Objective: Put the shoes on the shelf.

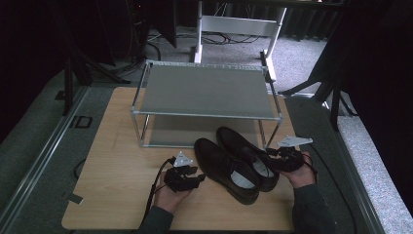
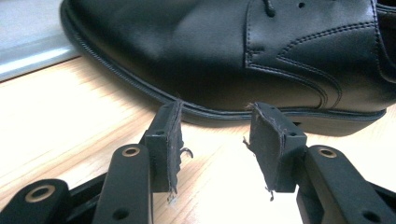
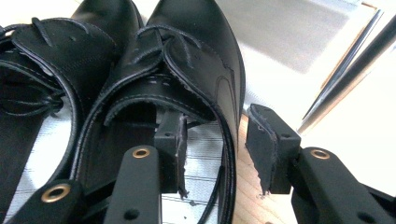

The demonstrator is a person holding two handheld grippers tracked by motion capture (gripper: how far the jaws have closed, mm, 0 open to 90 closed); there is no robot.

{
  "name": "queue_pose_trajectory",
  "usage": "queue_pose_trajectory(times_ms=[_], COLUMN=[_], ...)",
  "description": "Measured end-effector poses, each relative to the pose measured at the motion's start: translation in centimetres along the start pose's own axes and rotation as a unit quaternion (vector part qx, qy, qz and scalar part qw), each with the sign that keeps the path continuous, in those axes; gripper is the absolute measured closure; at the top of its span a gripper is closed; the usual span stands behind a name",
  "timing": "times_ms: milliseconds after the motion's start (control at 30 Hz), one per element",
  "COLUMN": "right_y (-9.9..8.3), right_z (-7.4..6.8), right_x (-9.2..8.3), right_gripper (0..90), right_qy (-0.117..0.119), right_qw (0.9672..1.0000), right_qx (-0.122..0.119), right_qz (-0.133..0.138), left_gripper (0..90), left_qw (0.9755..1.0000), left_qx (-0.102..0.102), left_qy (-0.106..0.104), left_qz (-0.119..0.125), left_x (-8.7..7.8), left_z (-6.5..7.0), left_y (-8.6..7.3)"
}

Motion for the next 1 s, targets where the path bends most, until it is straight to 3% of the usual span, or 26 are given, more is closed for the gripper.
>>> queue_pose_trajectory(times_ms=[633,867,1000], right_y=[0.6,0.9,0.9], right_z=[-0.7,-1.5,-2.0], right_x=[-1.3,-2.8,-3.1], right_gripper=[50.1,47.6,46.9], right_qy=[-0.007,-0.002,-0.003], right_qw=[0.9998,0.9993,0.9994], right_qx=[0.018,0.036,0.035], right_qz=[-0.007,0.002,-0.003], left_gripper=[53.0,52.7,52.6], left_qw=[0.9997,0.9997,0.9997], left_qx=[-0.016,-0.015,-0.015], left_qy=[0.017,0.019,0.019], left_qz=[0.002,0.000,0.001], left_x=[-0.7,-0.7,-0.7], left_z=[-1.1,-1.1,-1.1], left_y=[-0.7,-0.7,-0.7])
Point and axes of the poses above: each handheld gripper's, and its own axes: x roughly forward along the jaws, y roughly out of its top, z roughly to its right, the point moved 3 cm from there along x, roughly forward along the jaws, and after that the axes turned 5 degrees about -y, right-handed, at the moved point
